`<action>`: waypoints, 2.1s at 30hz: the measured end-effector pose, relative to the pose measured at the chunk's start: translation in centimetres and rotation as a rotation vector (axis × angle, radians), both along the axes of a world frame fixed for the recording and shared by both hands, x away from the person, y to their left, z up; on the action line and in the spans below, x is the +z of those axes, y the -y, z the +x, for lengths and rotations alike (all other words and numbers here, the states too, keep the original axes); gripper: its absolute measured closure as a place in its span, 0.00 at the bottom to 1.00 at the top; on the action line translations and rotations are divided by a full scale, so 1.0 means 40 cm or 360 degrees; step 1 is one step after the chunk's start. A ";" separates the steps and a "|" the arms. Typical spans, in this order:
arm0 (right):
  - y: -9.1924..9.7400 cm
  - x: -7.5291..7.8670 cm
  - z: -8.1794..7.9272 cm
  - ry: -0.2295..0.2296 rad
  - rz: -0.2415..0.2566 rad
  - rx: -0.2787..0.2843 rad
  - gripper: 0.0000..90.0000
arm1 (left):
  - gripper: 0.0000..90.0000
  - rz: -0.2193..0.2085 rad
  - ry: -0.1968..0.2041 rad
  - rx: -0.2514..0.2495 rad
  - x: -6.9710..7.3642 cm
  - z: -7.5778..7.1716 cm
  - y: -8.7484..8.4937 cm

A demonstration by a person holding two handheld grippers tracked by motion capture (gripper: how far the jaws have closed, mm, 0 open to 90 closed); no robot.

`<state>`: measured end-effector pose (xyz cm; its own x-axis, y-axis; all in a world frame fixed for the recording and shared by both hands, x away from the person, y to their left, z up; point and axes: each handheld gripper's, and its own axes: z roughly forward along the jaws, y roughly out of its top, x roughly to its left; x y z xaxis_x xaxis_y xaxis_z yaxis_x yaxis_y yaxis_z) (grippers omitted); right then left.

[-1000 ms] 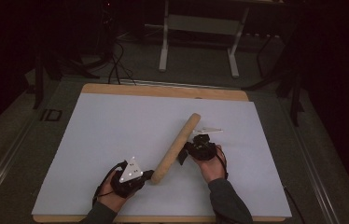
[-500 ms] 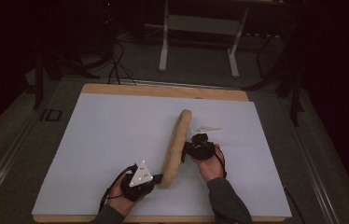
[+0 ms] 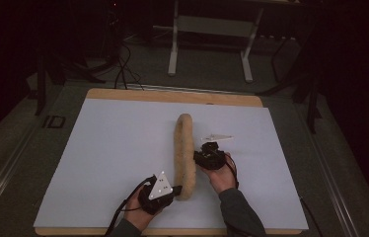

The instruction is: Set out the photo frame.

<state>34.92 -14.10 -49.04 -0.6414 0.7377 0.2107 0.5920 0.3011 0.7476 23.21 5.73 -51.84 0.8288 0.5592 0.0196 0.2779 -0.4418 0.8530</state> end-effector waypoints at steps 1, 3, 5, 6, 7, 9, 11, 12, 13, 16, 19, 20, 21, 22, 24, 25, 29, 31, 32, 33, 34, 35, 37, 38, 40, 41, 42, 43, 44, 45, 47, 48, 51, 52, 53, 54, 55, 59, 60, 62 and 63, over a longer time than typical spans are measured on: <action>0.000 0.001 0.000 0.0000 -0.0001 0.0004 1.00 | 1.00 0.0002 0.0000 0.0000 0.000 0.001 0.005; 0.001 0.001 -0.001 -0.0002 0.0005 0.0015 1.00 | 1.00 0.0000 0.0006 0.0003 0.000 0.002 0.016; 0.002 0.000 -0.003 -0.0006 0.0011 0.0030 1.00 | 1.00 0.0000 0.0008 -0.0004 0.000 0.004 0.027; 0.003 -0.001 -0.005 -0.0009 0.0012 0.0042 1.00 | 1.00 0.0000 0.0011 -0.0005 0.000 0.004 0.033; 0.004 -0.001 -0.006 -0.0007 0.0011 0.0055 1.00 | 1.00 -0.0008 0.0014 -0.0006 -0.001 0.006 0.038; 0.007 -0.002 -0.009 -0.0009 0.0014 0.0076 1.00 | 1.00 -0.0012 0.0013 -0.0003 -0.002 0.009 0.047; 0.010 -0.002 -0.010 -0.0012 0.0022 0.0090 1.00 | 1.00 -0.0027 0.0007 -0.0005 -0.004 0.016 0.053; 0.013 -0.002 -0.010 -0.0014 0.0031 0.0093 1.00 | 1.00 -0.0038 0.0003 -0.0002 -0.005 0.018 0.057; 0.015 -0.001 -0.010 -0.0014 0.0041 0.0094 1.00 | 1.00 -0.0043 0.0003 -0.0004 -0.006 0.020 0.060; 0.023 0.001 -0.011 -0.0019 0.0068 0.0100 1.00 | 1.00 -0.0048 0.0016 0.0004 -0.007 0.022 0.072; 0.030 0.004 -0.012 -0.0019 0.0066 0.0103 1.00 | 1.00 -0.0056 0.0023 0.0015 -0.006 0.025 0.079; 0.031 0.006 -0.013 -0.0024 0.0064 0.0106 1.00 | 1.00 -0.0055 0.0023 0.0016 -0.006 0.027 0.080; 0.033 0.007 -0.013 -0.0021 0.0061 0.0109 1.00 | 1.00 -0.0061 0.0026 0.0021 -0.005 0.029 0.081; 0.034 0.007 -0.014 -0.0021 0.0063 0.0111 1.00 | 1.00 -0.0069 0.0027 0.0031 -0.004 0.030 0.083; 0.037 0.009 -0.015 -0.0018 0.0058 0.0116 1.00 | 1.00 -0.0074 0.0027 0.0036 -0.001 0.034 0.086; 0.039 0.010 -0.016 -0.0019 0.0052 0.0116 1.00 | 1.00 -0.0078 0.0026 0.0037 0.000 0.036 0.088; 0.048 0.014 -0.019 -0.0014 0.0046 0.0115 1.00 | 1.00 -0.0075 0.0032 0.0042 0.002 0.038 0.100; 0.053 0.017 -0.020 -0.0013 0.0038 0.0117 1.00 | 1.00 -0.0095 0.0027 0.0045 0.003 0.041 0.106; 0.055 0.018 -0.021 -0.0016 0.0040 0.0116 1.00 | 1.00 -0.0099 0.0031 0.0048 0.004 0.042 0.108; 0.058 0.019 -0.020 -0.0015 0.0038 0.0115 1.00 | 1.00 -0.0106 0.0034 0.0053 0.005 0.043 0.112; 0.059 0.020 -0.020 -0.0018 0.0039 0.0113 1.00 | 1.00 -0.0111 0.0031 0.0059 0.006 0.044 0.115; 0.062 0.020 -0.019 -0.0020 0.0038 0.0111 1.00 | 1.00 -0.0115 0.0034 0.0062 0.008 0.045 0.119; 0.066 0.021 -0.017 -0.0025 0.0050 0.0100 1.00 | 1.00 -0.0115 0.0027 0.0066 0.010 0.049 0.126; 0.068 0.020 -0.016 -0.0030 0.0057 0.0096 1.00 | 1.00 -0.0115 0.0030 0.0062 0.012 0.050 0.129; 0.072 0.019 -0.013 -0.0034 0.0070 0.0086 1.00 | 1.00 -0.0105 0.0042 0.0063 0.014 0.051 0.134; 0.074 0.018 -0.013 -0.0036 0.0071 0.0082 1.00 | 1.00 -0.0103 0.0042 0.0060 0.015 0.052 0.136; 0.075 0.018 -0.012 -0.0035 0.0071 0.0080 1.00 | 1.00 -0.0104 0.0042 0.0058 0.015 0.053 0.137; 0.076 0.018 -0.012 -0.0034 0.0068 0.0078 1.00 | 1.00 -0.0103 0.0044 0.0055 0.014 0.054 0.137; 0.076 0.018 -0.012 -0.0034 0.0068 0.0078 1.00 | 1.00 -0.0103 0.0044 0.0055 0.014 0.054 0.137; 0.077 0.019 -0.012 -0.0033 0.0063 0.0077 1.00 | 1.00 -0.0102 0.0047 0.0047 0.014 0.055 0.135; 0.077 0.020 -0.015 -0.0026 0.0057 0.0081 1.00 | 1.00 -0.0087 0.0054 0.0039 0.015 0.056 0.132; 0.077 0.022 -0.017 -0.0022 0.0053 0.0082 1.00 | 1.00 -0.0071 0.0054 0.0038 0.014 0.056 0.131; 0.082 0.024 -0.021 -0.0013 0.0078 0.0083 0.97 | 0.95 -0.0004 0.0052 0.0013 0.010 0.057 0.124; 0.084 0.024 -0.022 -0.0018 0.0080 0.0086 0.96 | 0.94 0.0004 0.0053 0.0010 0.009 0.058 0.120; 0.086 0.025 -0.023 -0.0016 0.0073 0.0087 0.96 | 0.94 0.0009 0.0051 0.0015 0.009 0.058 0.115; 0.089 0.025 -0.024 -0.0017 0.0073 0.0084 0.95 | 0.93 0.0013 0.0050 0.0019 0.009 0.060 0.109; 0.093 0.026 -0.025 -0.0022 0.0075 0.0077 0.94 | 0.93 0.0010 0.0048 0.0026 0.010 0.062 0.103; 0.105 0.032 -0.032 -0.0021 0.0081 0.0074 0.91 | 0.91 0.0021 0.0046 0.0051 0.016 0.072 0.079; 0.107 0.035 -0.035 -0.0023 0.0076 0.0070 0.90 | 0.90 0.0026 0.0043 0.0060 0.017 0.075 0.072; 0.111 0.041 -0.041 -0.0017 0.0072 0.0073 0.88 | 0.88 0.0035 0.0034 0.0083 0.020 0.081 0.058; 0.113 0.044 -0.044 -0.0013 0.0067 0.0078 0.87 | 0.88 0.0041 0.0032 0.0096 0.021 0.085 0.050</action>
